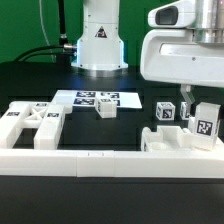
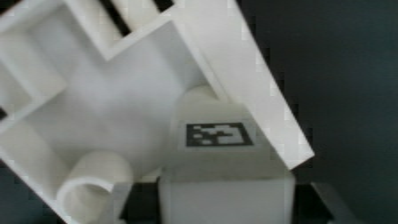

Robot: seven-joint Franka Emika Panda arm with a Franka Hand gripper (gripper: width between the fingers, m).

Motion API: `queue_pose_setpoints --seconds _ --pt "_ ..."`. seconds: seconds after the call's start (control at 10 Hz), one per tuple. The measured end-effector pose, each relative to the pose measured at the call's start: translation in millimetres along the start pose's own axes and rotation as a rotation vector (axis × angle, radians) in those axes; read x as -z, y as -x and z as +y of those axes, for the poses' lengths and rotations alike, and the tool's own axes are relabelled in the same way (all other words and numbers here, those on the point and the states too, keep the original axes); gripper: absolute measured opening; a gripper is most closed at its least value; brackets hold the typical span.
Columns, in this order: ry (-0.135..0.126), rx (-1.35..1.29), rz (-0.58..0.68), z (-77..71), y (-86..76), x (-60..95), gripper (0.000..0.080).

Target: Assemble chair

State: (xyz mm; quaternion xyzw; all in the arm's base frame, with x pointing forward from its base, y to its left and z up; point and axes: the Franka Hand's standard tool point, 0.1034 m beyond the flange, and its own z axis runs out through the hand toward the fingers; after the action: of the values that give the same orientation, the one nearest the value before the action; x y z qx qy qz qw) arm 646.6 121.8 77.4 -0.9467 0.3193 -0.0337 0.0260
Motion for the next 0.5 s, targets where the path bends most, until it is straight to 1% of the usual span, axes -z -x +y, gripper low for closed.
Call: queue_pose_setpoints --seconds 0.3,0.4,0.5 --pt "-0.004 -0.186 -0.005 0.4 -0.3 -0.4 0.0287" --pt "-0.017 -0.392 -0.013 0.7 -0.1 -0.9 0.0287" --pt "-0.024 -0.543 -0.02 0.7 0.4 -1.3 0.0287"
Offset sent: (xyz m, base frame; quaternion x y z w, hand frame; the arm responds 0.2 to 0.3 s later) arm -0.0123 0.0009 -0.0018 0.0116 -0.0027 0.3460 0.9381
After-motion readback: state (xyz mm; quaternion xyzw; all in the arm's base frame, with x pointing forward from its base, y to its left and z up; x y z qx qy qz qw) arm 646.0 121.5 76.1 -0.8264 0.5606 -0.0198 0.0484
